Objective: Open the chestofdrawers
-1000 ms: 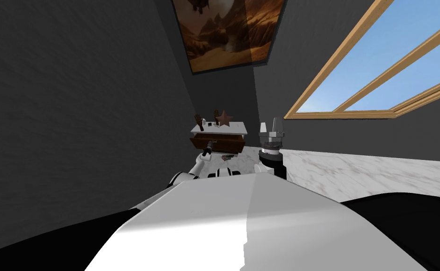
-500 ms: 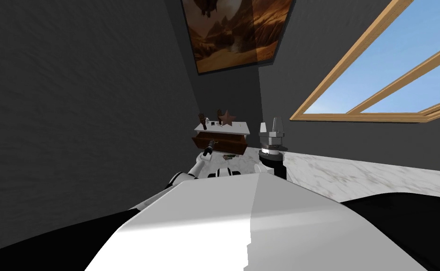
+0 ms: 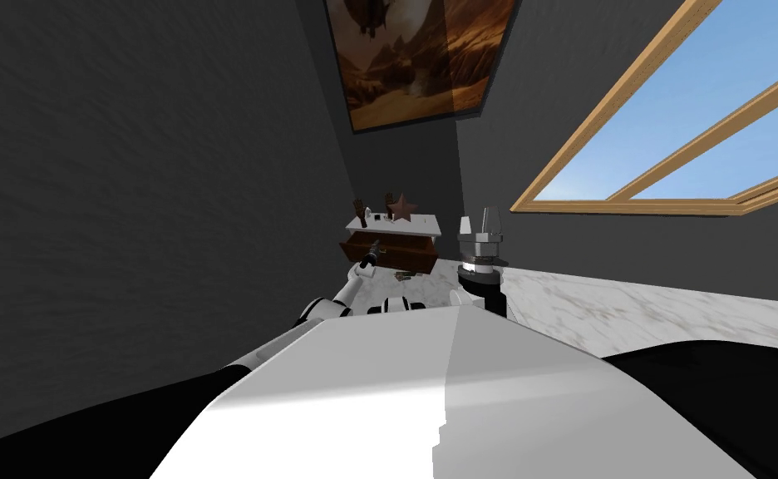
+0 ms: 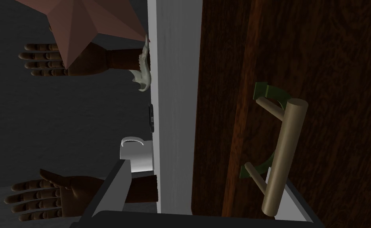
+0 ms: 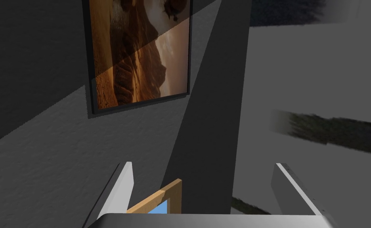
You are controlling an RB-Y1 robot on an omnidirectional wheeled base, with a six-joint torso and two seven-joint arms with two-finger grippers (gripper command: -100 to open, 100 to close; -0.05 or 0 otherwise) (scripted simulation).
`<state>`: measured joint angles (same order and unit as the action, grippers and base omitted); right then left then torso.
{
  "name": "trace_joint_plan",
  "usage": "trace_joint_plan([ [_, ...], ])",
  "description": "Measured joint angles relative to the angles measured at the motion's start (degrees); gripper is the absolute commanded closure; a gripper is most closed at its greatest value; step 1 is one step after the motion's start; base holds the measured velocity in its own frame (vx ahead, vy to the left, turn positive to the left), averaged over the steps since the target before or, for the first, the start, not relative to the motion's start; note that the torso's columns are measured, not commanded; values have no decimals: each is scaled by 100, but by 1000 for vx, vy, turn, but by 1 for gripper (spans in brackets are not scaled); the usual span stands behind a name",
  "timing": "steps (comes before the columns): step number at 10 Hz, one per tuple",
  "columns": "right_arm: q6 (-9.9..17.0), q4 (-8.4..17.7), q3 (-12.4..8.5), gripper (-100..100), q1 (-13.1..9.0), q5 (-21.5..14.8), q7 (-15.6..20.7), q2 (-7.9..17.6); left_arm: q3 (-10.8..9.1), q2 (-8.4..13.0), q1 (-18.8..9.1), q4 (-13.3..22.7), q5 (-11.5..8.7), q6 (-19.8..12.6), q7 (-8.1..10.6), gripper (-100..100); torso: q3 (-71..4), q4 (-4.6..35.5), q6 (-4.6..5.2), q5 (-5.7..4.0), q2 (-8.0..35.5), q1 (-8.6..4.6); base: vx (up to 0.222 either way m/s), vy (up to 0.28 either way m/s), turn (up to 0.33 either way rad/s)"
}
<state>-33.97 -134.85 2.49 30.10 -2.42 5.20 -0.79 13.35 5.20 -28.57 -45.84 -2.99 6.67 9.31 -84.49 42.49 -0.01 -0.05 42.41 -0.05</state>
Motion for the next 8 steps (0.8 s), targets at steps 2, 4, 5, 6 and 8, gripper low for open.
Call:
trace_joint_plan([
  [2, 0, 0, 0, 0, 0, 0, 0, 0, 21, 28, -101, -115, -28, -274, 48, -100, 20, 29, -2, -5, 32, -3, -28, 7, 1],
  [4, 0, 0, 0, 0, 0, 0, 0, 0, 26, 27, -86, -87, -30, -304, 52, 0, 11, 8, -1, -1, 16, -2, 0, 0, 0],
  [5, 0, 0, 0, 0, 0, 0, 0, 0, 28, 26, -75, -77, -30, -312, 52, 0, 4, 1, 1, 1, 7, 0, 0, 0, 0],
  [6, 0, 0, 0, 0, 0, 0, 0, 0, 29, 26, -67, -70, -30, -318, 52, 0, 0, -5, 1, 2, 1, 2, 0, 0, 0],
  [8, 0, 0, 0, 0, 1, 0, 0, 0, 31, 26, -57, -61, -30, -326, 52, 0, -4, -13, 1, 3, -7, 3, 0, 0, 0],
])
